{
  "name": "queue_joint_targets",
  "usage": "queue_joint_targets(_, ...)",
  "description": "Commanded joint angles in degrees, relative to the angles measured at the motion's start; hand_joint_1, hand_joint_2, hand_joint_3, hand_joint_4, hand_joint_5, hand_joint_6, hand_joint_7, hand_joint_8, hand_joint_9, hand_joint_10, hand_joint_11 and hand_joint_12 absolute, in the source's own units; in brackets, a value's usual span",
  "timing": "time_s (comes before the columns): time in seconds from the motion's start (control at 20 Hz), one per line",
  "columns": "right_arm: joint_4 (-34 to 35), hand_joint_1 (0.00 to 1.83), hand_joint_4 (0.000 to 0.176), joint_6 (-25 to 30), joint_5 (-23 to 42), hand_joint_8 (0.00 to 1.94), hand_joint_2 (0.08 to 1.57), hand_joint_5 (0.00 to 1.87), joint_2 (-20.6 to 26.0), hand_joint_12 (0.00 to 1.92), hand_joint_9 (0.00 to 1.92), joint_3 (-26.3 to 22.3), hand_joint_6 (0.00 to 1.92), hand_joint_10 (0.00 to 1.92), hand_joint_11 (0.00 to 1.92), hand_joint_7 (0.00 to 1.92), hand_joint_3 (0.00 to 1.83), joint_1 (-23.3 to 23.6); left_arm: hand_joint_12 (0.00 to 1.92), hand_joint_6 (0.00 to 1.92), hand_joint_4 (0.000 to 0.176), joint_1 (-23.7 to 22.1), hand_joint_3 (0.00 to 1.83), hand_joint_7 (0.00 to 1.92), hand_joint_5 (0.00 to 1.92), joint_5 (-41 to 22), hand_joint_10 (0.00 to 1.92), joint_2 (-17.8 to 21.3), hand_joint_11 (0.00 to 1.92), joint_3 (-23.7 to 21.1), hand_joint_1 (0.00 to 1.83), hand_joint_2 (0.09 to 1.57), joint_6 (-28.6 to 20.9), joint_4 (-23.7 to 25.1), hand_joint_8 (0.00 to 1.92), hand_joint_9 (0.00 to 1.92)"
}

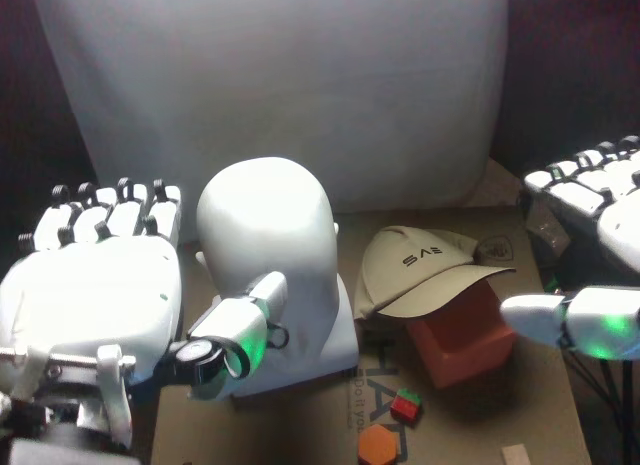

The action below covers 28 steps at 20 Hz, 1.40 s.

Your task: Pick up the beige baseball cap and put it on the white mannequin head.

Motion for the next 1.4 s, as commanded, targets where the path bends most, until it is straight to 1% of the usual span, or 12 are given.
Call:
queue_joint_targets(0.0,-7.5,0.0,0.0,3.3,2.6,0.0,1.0,0.05,0.5,0.37,0.05,0.4,0.0,0.01,0.0,0.07,0.01,-0.2,0.51,0.0,0.0,0.6,0.0,0.14,0.13,-5.3,0.0,-0.6,0.0,0.8,0.0,1.12,-1.0,7.2,0.0,0.1)
queue_joint_targets(0.05,-17.4,0.02,0.0,10.4,1.9,0.01,1.01,0.06,0.4,0.38,0.05,1.6,0.01,0.01,0.0,0.09,0.01,-2.3,0.51,0.0,0.0,2.0,0.0,0.14,0.14,-5.3,0.0,-2.1,0.0,2.0,0.0,1.12,-2.6,9.0,0.0,0.11)
queue_joint_targets(0.15,-28.9,0.38,0.0,18.8,4.0,0.01,0.97,0.08,-0.3,0.46,0.07,3.3,0.01,0.01,0.0,0.12,0.0,-5.6,0.51,0.0,0.0,2.8,0.0,0.14,0.14,-5.3,0.0,-4.1,0.0,3.3,0.0,1.12,-3.5,9.2,0.0,0.11)
queue_joint_targets(0.2,-35.0,0.51,0.0,21.9,4.8,0.01,0.97,0.09,-1.2,0.47,0.07,4.7,0.01,0.01,0.0,0.12,0.0,-6.9,0.51,0.0,0.0,3.0,0.0,0.14,0.14,-5.3,0.0,-5.3,0.0,4.0,0.0,1.12,-3.5,9.2,0.0,0.11)
queue_joint_targets(0.3,-38.3,0.71,0.0,21.7,5.1,0.0,0.99,0.1,-3.6,0.49,0.07,7.1,0.01,0.0,0.0,0.12,0.0,-8.1,0.52,0.0,0.0,3.5,0.0,0.14,0.14,-5.3,0.0,-7.1,0.0,5.1,0.0,1.12,-3.9,9.0,0.0,0.11)
queue_joint_targets(0.45,-37.8,0.93,0.0,17.8,9.4,0.01,1.0,0.13,-9.0,0.51,0.08,11.2,0.01,0.01,0.0,0.16,0.0,-9.9,0.52,0.0,0.0,4.2,0.0,0.14,0.14,-5.3,0.0,-9.5,0.0,7.1,0.0,1.13,-4.2,7.1,0.0,0.11)
queue_joint_targets(0.65,-34.6,1.1,0.0,17.0,5.6,0.01,1.02,0.2,-15.9,0.54,0.14,19.9,0.02,0.01,0.0,0.23,0.01,-8.0,0.49,0.0,0.0,6.7,0.0,0.14,0.14,-5.3,0.0,-11.1,0.0,10.0,0.0,1.13,-5.5,6.3,0.0,0.11)
queue_joint_targets(0.9,-31.1,1.13,0.0,17.1,2.5,0.0,1.02,0.2,-25.6,0.57,0.14,32.9,0.01,0.01,0.0,0.23,0.0,-6.5,0.55,0.0,0.0,9.7,0.0,0.14,0.14,-3.9,0.0,-10.0,0.0,12.1,0.0,1.13,-11.3,5.3,0.0,0.11)
queue_joint_targets(1.1,-29.9,1.17,0.0,17.4,3.5,0.0,1.03,0.18,-32.4,0.53,0.14,42.1,0.0,0.0,0.0,0.23,0.01,-7.7,0.5,0.0,0.0,11.5,0.0,0.12,0.14,-4.0,0.0,-11.2,0.0,13.5,0.0,1.12,-11.3,5.8,0.0,0.1)
queue_joint_targets(1.25,-31.6,1.16,0.0,21.7,2.2,0.0,1.04,0.17,-35.7,0.53,0.14,48.0,0.0,0.0,0.0,0.22,0.01,-8.8,0.48,0.0,0.0,12.5,0.0,0.13,0.14,-3.7,0.0,-12.2,0.0,15.2,0.0,1.13,-11.3,5.8,0.0,0.1)
queue_joint_targets(1.3,-31.6,1.15,0.0,22.0,1.6,0.0,1.04,0.17,-36.9,0.52,0.15,50.1,0.0,0.0,0.0,0.22,0.01,-8.8,0.48,0.0,0.0,12.8,0.0,0.13,0.14,-2.8,0.0,-12.3,0.0,16.0,0.0,1.13,-17.9,5.8,0.0,0.1)
queue_joint_targets(1.35,-31.6,1.15,0.0,22.9,1.2,0.0,1.04,0.17,-38.1,0.52,0.15,52.3,0.0,0.0,0.0,0.22,0.01,-9.1,0.46,0.0,0.0,12.9,0.0,0.13,0.14,-1.7,0.0,-12.3,0.0,16.6,0.0,1.12,-18.2,5.8,0.0,0.1)
